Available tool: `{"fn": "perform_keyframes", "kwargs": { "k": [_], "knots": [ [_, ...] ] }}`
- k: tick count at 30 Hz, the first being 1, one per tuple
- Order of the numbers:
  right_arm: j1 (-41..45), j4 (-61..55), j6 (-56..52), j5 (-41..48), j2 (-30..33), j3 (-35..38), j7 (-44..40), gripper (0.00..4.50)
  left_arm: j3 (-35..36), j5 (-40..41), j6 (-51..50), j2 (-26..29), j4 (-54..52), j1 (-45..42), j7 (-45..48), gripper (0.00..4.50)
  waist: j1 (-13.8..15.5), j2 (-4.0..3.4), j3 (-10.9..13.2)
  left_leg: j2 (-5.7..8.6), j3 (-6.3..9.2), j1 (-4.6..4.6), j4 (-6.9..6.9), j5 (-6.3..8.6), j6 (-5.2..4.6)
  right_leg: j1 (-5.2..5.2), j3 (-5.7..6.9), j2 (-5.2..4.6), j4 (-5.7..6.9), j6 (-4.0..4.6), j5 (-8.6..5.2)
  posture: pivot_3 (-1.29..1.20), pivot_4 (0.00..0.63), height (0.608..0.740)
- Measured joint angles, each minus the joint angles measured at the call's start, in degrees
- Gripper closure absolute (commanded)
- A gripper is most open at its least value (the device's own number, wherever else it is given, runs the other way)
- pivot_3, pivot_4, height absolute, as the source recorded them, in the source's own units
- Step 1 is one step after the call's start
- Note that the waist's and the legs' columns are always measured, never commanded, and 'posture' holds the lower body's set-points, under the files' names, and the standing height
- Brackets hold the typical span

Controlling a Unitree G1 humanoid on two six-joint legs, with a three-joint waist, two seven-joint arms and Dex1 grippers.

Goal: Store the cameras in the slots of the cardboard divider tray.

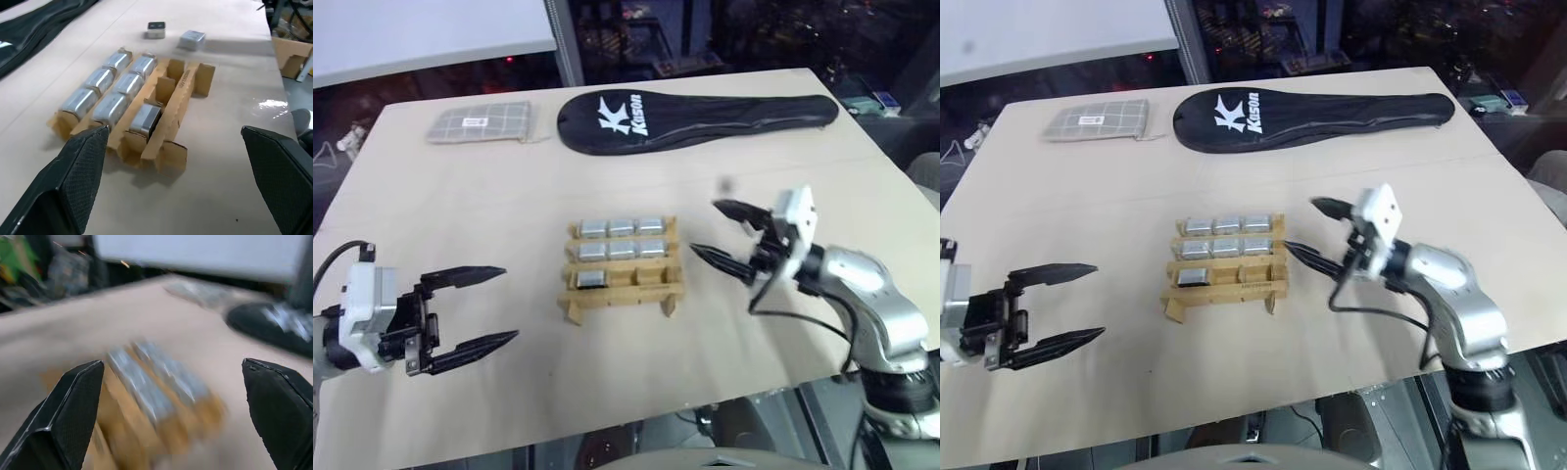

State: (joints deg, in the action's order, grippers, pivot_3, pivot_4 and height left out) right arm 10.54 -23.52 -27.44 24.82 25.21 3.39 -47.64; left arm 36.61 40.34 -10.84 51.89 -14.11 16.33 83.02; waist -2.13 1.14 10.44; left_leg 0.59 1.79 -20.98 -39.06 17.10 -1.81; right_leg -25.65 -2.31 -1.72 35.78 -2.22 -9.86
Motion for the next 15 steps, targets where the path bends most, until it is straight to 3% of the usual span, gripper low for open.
{"fn": "perform_keyframes", "kwargs": {
  "k": [5,15],
  "knots": [
    [-8.5,4.5,5.9,-7.4,1.8,2.8,6.7,0.03,-4.3,-1.5,0.8,0.7,4.1,-5.2,1.3,0.0,-0.3,0.06,0.0,-0.03,-0.24,0.03,-0.03,0.0,-0.01,-0.02,-0.16,0.02,0.0,-0.01,0.01,0.0,0.15,0.74],
    [-20.4,-1.2,8.8,-13.1,-11.8,-0.1,24.4,0.03,-7.1,-3.3,2.5,1.1,6.6,-7.5,3.4,0.0,-0.3,0.08,0.0,-0.2,-0.09,0.14,-0.01,0.0,0.0,-0.01,-0.29,0.12,0.02,-0.01,0.01,0.0,0.15,0.74]
  ]
}}
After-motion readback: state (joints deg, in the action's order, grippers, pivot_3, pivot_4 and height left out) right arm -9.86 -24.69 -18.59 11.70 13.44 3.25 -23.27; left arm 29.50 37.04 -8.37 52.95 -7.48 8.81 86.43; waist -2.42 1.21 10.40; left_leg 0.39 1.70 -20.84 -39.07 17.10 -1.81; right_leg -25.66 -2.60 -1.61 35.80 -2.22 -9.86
